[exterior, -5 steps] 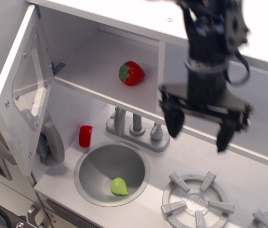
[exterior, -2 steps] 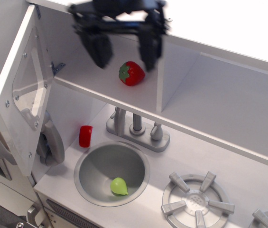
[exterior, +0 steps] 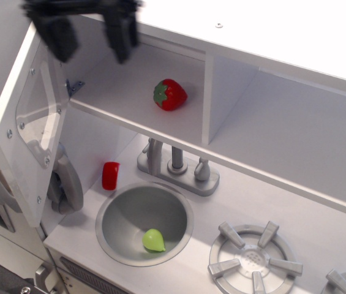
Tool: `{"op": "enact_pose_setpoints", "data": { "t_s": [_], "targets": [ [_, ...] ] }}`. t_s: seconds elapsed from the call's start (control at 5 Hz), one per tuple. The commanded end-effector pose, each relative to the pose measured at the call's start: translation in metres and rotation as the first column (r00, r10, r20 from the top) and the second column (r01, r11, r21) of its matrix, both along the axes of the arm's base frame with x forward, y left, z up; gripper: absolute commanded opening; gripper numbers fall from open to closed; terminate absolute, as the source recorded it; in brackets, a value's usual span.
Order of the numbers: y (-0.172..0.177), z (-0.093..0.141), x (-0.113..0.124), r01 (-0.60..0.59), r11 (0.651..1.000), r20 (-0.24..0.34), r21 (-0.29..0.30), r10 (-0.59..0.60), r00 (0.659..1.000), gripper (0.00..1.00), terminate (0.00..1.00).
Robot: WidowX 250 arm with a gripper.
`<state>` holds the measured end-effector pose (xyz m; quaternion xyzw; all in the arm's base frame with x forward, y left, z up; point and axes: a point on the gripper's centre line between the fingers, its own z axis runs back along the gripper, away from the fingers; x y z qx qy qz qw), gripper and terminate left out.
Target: Close microwave
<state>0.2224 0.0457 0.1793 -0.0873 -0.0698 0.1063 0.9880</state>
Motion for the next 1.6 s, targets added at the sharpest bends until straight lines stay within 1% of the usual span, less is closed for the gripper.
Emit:
{"op": "enact_pose_setpoints", "data": {
  "t_s": [0.0,0.2,0.4,0.6,0.8,1.0,1.2,1.4],
  "targets": [
    [0.053,0.019,-0.024,-0.002,1.0,0.012,0.017,0.002,1.0,1.0,0.0],
    [0.07,0.011,-0.028,0.0,1.0,0.025,0.004,0.0,1.0,1.0,0.0],
    [0.078,-0.005,-0.029,-0.01,0.999,0.026,0.043,0.009,1.0,1.0,0.0],
    [0.081,-0.01,-0.031,-0.002,0.998,0.032,0.061,0.001,0.999,1.0,0.0],
    [0.081,-0.021,-0.032,-0.012,0.997,0.025,0.073,0.01,1.0,1.0,0.0],
    [0.073,-0.04,-0.031,-0.024,0.995,0.033,0.097,0.021,0.999,1.0,0.0],
    [0.064,-0.055,-0.025,-0.042,0.994,0.051,0.102,0.037,0.998,1.0,0.0],
    [0.047,-0.062,-0.017,-0.052,0.996,0.07,0.072,0.047,0.996,1.0,0.0]
  ]
}}
